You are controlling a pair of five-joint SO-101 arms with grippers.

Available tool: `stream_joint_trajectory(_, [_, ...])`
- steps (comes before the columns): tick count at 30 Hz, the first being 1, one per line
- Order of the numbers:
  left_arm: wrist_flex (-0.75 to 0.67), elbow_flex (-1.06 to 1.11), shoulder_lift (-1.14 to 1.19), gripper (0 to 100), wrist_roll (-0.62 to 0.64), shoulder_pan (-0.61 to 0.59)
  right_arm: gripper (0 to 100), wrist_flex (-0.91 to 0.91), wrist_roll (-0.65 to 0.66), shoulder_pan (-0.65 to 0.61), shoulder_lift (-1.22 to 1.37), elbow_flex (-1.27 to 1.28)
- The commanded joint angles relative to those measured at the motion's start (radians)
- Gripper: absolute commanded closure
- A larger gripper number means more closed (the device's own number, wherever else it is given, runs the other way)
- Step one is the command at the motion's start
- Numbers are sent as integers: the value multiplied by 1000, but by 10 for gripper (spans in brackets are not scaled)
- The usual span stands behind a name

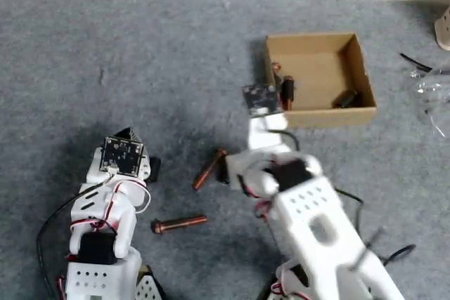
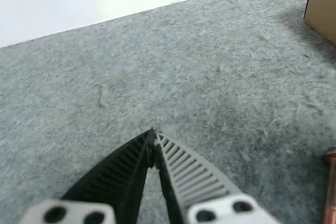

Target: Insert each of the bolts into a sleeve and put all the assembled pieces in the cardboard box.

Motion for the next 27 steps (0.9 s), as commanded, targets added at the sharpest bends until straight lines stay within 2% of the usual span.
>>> stream_joint_trajectory(1, [-12,10,-15,989,0,-5,717,-44,-41,-85,136,-22])
stream_joint_trajectory(6, [-31,19,-13,989,2,-5,717,-64,-41,-168,262,-76])
stream_joint_trajectory(14, [-32,19,-16,989,6,-25,717,-176,-44,-171,380,-94])
stream_joint_trajectory(17, [-32,13,-16,989,37,-67,717,-180,-44,-166,380,-104])
stream_joint_trajectory(23, [-55,16,-15,989,52,-73,717,-185,-46,-163,390,-116])
stream_joint_trajectory(27, [-58,16,-13,989,52,-74,717,-278,-46,-160,392,-108])
